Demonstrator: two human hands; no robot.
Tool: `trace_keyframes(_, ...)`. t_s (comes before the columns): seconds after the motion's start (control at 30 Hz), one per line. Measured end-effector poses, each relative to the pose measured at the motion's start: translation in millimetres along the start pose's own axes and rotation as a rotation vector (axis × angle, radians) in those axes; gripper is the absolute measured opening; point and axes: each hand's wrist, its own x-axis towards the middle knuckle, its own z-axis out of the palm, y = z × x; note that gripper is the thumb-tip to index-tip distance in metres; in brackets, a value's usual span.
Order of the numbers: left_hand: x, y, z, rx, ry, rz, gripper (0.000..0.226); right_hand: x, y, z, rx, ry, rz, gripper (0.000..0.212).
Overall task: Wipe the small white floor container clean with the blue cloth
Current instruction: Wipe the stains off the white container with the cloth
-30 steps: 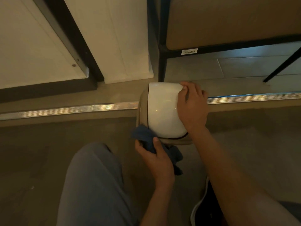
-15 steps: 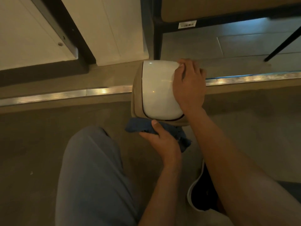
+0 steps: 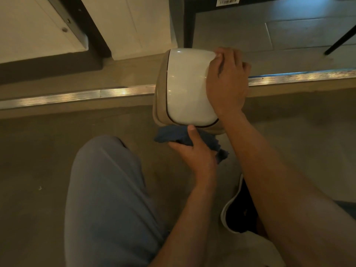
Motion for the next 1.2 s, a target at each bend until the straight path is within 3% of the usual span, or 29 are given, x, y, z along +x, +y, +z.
trace_keyframes(0.1,-23.4,-2.0,5.9,0.095,-0.146,-0.187,0.080,0.8,0.6,0.1,-0.002,0.003,-0.006,0.036)
trace_keyframes(0.17,-15.9,-4.1,3.5,0.127,-0.133,-0.157,0.082,1.1,1.5,0.4,0.006,0.009,-0.014,0.037)
trace_keyframes(0.33,31.2,-0.4,-14.0,-0.076,0.010,0.002,0.077,0.9,0.7,1.8,0.009,0.006,0.001,0.036)
trace_keyframes(0.47,44.8,-5.2,-18.6,-0.143,0.004,0.046,0.071,0.1,-1.2,0.9,0.024,0.012,0.008,0.035)
trace_keyframes(0.67,39.3,-4.3,-32.3,-0.067,-0.067,0.012,0.074,-1.0,2.6,-2.8,0.032,-0.035,-0.021,0.038)
trace_keyframes(0.87,46.4,44.6,-67.5,0.005,-0.020,0.359,0.036,-2.0,4.4,-6.2,0.026,-0.080,-0.022,0.036)
trace_keyframes(1.0,58.3,75.5,-62.1,0.192,-0.131,0.669,0.034,-0.3,3.1,-6.8,0.048,-0.106,-0.015,0.037)
trace_keyframes(1.2,72.0,60.0,-45.3,0.787,-0.292,0.845,0.049,0.9,3.4,-6.5,0.060,-0.115,-0.021,0.041)
